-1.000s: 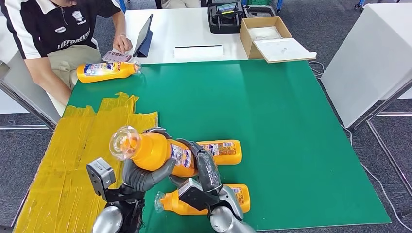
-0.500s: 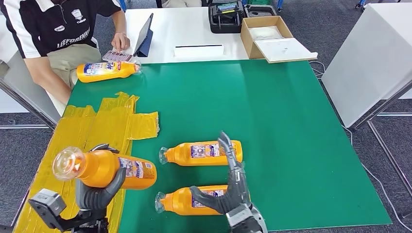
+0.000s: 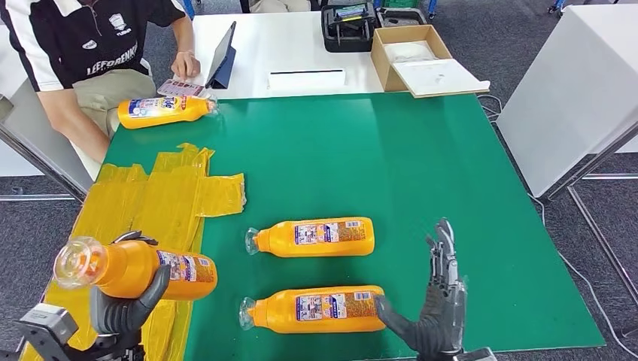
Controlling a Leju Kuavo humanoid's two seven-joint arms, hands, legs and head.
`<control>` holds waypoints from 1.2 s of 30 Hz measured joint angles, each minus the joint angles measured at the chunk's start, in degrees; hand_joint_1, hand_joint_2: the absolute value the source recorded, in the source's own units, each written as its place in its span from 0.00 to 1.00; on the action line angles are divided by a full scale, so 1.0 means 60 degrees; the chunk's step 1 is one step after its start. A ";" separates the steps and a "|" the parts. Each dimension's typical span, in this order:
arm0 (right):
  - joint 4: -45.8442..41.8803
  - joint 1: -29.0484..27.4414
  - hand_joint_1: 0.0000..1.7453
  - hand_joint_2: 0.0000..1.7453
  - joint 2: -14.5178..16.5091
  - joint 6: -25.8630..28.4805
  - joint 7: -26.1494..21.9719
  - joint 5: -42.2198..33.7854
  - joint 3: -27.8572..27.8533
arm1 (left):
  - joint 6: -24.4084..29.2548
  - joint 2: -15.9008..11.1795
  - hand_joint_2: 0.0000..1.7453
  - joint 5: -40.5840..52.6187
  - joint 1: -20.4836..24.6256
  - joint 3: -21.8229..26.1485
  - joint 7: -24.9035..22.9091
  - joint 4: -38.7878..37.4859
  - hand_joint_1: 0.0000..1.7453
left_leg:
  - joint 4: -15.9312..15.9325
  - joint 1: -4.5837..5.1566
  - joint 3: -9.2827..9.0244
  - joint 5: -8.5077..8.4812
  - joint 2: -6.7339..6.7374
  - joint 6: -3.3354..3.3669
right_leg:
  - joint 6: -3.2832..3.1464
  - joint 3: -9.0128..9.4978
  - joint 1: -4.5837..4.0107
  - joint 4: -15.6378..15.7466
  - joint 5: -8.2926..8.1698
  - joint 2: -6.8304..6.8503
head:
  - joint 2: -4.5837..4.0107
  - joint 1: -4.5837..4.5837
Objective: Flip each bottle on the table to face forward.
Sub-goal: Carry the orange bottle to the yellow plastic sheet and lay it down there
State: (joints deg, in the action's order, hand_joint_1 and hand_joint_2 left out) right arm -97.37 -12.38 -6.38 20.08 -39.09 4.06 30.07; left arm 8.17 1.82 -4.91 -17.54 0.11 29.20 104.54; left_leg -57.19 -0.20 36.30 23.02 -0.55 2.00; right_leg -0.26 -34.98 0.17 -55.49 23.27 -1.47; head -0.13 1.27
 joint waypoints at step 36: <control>-0.1526 -0.0472 0.00 1.00 -0.0185 0.0740 0.1903 0.3194 -0.1087 | 0.4657 -0.2516 1.00 1.5827 0.4889 -0.6341 -1.0504 -0.5131 1.00 | 0.0008 -0.0002 -0.0024 -0.0040 -0.0003 -0.0026 | -0.0025 0.0024 -0.0003 -0.0013 -0.0028 0.0014 | 0.0000 0.0001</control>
State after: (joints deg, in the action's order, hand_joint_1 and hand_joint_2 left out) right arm -106.53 -15.22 -7.48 24.52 -27.68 23.22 23.55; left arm 36.11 -13.28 90.05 11.80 -37.94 -33.82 73.75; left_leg -57.14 -0.21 36.16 22.78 -0.57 1.85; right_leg -0.41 -34.84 0.15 -55.57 23.10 -1.38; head -0.13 1.27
